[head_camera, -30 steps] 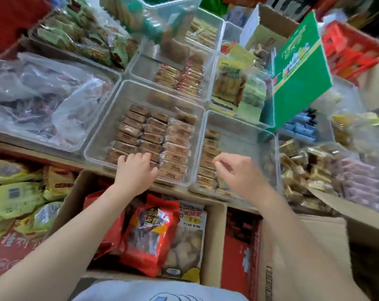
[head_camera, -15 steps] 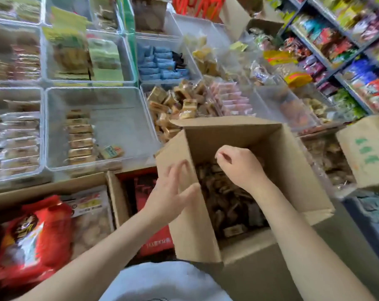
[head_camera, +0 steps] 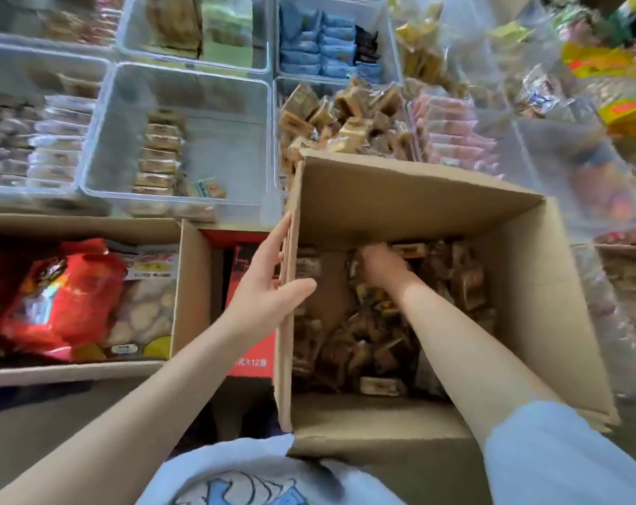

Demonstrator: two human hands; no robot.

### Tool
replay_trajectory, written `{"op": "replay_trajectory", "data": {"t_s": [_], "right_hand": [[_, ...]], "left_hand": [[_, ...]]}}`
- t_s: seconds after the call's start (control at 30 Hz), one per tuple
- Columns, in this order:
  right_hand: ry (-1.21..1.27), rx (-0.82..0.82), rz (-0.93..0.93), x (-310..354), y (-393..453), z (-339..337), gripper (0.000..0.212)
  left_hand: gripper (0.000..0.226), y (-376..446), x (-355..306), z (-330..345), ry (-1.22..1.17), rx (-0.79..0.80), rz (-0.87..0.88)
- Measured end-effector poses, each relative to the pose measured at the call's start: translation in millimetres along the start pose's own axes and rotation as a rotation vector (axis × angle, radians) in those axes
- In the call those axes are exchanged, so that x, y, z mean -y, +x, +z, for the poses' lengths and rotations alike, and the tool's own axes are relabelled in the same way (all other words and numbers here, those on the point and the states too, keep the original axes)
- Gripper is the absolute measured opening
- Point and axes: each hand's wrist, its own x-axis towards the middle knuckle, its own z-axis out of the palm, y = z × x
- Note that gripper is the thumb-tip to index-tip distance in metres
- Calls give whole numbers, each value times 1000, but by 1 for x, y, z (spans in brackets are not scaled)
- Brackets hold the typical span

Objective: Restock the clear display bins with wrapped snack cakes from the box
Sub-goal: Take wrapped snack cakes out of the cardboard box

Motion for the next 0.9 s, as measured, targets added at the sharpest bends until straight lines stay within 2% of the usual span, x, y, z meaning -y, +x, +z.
{"op": "replay_trajectory", "data": {"t_s": [0.13, 0.23, 0.37, 0.6, 0.7, 0.8, 0.9], "right_hand": [[-312, 7, -82, 5, 25, 40, 42], [-467, 7, 8, 9, 42, 60, 48], [-462, 26, 67, 25, 52, 69, 47], [-463, -57, -34, 18, 55, 76, 43], [-210, -49, -67, 14, 42, 56, 42], [397, 17, -88, 10, 18, 21, 59], [882, 194, -70, 10, -11, -19, 32]], "left_hand": [[85, 0, 3, 5, -15, -31, -5], [84, 1, 4, 9, -29, -56, -4], [82, 2, 6, 13, -60, -86, 15], [81, 3, 6, 14, -67, -89, 12], [81, 4, 5, 15, -77, -84, 14], [79, 2, 3, 15, -85, -85, 10], [80, 2, 3, 13, -74, -75, 6]]}}
